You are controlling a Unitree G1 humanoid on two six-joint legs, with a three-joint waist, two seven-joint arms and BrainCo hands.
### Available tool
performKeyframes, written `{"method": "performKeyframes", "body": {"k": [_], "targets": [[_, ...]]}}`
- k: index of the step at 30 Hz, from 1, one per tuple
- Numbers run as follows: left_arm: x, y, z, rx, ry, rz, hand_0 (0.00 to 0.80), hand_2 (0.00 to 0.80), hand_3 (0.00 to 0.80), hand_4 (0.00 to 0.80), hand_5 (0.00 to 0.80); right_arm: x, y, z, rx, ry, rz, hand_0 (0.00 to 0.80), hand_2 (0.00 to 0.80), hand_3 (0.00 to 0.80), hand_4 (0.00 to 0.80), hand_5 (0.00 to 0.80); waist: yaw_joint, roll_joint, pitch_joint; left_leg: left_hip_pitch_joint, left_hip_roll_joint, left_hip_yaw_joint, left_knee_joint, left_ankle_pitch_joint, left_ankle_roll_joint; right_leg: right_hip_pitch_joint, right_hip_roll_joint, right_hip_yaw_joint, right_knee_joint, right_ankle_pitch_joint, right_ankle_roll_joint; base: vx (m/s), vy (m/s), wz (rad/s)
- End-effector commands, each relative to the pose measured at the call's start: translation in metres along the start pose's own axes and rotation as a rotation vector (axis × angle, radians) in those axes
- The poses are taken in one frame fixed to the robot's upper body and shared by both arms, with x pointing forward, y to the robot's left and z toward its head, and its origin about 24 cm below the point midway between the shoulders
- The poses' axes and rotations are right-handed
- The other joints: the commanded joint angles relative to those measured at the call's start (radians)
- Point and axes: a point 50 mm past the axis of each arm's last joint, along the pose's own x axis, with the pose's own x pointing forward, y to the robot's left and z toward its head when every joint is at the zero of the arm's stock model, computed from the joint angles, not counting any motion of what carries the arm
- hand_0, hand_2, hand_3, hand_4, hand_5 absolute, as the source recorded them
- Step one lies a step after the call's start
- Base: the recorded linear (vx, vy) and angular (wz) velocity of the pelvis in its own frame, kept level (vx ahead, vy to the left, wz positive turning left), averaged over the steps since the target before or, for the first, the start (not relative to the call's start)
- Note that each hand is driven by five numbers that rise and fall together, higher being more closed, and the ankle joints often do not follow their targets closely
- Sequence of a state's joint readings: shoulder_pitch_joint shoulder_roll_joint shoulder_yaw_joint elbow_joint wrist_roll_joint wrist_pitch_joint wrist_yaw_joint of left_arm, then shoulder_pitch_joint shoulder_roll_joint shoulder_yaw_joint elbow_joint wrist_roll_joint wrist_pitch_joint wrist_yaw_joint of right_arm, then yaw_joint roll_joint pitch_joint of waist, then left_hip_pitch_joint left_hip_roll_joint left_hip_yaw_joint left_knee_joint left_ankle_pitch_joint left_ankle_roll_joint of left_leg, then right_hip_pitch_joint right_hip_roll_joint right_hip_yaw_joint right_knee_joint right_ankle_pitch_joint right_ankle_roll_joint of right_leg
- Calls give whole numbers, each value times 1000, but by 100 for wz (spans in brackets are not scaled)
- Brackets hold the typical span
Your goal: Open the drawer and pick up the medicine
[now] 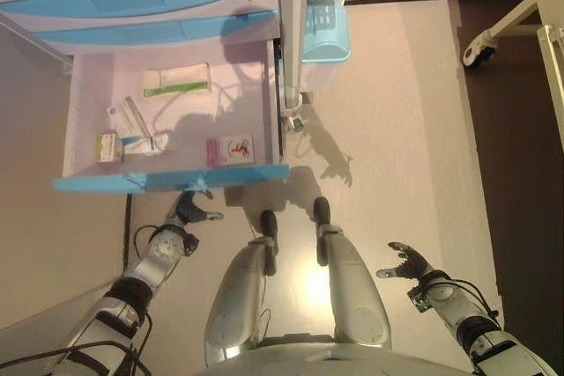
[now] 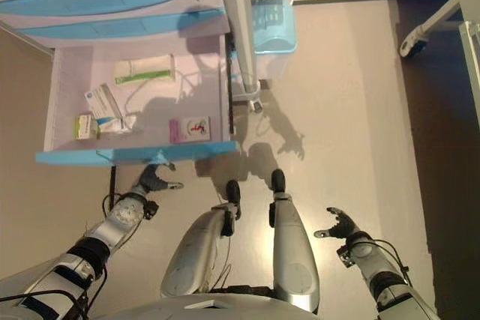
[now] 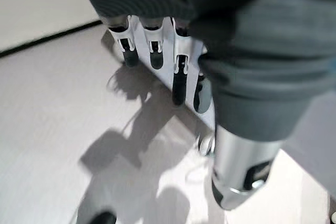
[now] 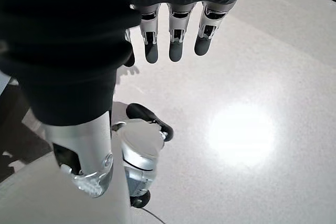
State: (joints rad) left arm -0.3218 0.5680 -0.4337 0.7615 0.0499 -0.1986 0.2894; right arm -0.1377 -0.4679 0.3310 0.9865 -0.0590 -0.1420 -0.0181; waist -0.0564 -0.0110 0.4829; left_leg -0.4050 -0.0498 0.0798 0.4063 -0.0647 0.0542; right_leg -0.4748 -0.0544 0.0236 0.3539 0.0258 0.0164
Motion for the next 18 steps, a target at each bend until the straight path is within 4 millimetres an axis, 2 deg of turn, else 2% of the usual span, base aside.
{"method": "performKeyframes", "body": {"k": [1, 5, 10, 11, 13, 14, 18], "targets": [[7, 40, 11, 47, -66, 187, 0, 0, 0, 0, 0, -19, 7, -35, -37, 77, 17, 0, 0, 0, 0, 0, -14, -4, -65, -27, -1, -21, 61, -99, 30, -22, 22, 2, 172, -162, -19, 50, 47, -6], [23, 81, 24, 90, -73, 301, 0, 0, 0, 0, 0, -22, 4, -41, -26, 88, -3, 0, 0, 0, 0, 0, -45, -20, -62, -50, 4, 5, 114, -129, 39, -47, 28, 30, 176, -145, -17, 79, 63, -9], [44, 153, 50, 96, -40, 459, 0, 0, 0, 0, 0, -20, 2, -37, -18, 69, -23, 0, 0, 0, 0, 0, -101, -46, -62, -94, 10, 38, 188, -172, 56, -97, 51, 84, 175, -112, -9, 42, 54, -17], [45, 166, 54, 78, -26, 487, 0, 0, 0, 0, 0, -20, 2, -36, -21, 64, -22, 0, 0, 0, 0, 0, -110, -51, -62, -102, 11, 41, 197, -177, 58, -104, 56, 90, 174, -107, -7, 12, 33, -13], [46, 208, 66, 22, 11, 578, 0, 0, 0, 0, 0, -19, 2, -31, -49, 35, -13, 0, 0, 0, 0, 0, -144, -67, -59, -125, 18, 53, 225, -192, 65, -128, 73, 112, 172, -91, -2, 39, 71, -26], [45, 224, 72, -11, 24, 622, 0, 0, 0, 0, 0, -18, 1, -29, -59, 24, -12, 0, 0, 0, 0, 0, -158, -64, -55, -125, 22, 48, 247, -231, 64, -129, 84, 121, 186, -115, 4, 61, 124, -32], [38, 266, 91, -154, 56, 808, 0, 0, 0, 0, 0, -15, 2, -18, -76, -25, 6, 0, 0, 0, 0, 0, -200, -83, -50, -163, 30, 56, 270, -246, 69, -163, 111, 154, 147, -76, 15, -36, 75, -32]]}}
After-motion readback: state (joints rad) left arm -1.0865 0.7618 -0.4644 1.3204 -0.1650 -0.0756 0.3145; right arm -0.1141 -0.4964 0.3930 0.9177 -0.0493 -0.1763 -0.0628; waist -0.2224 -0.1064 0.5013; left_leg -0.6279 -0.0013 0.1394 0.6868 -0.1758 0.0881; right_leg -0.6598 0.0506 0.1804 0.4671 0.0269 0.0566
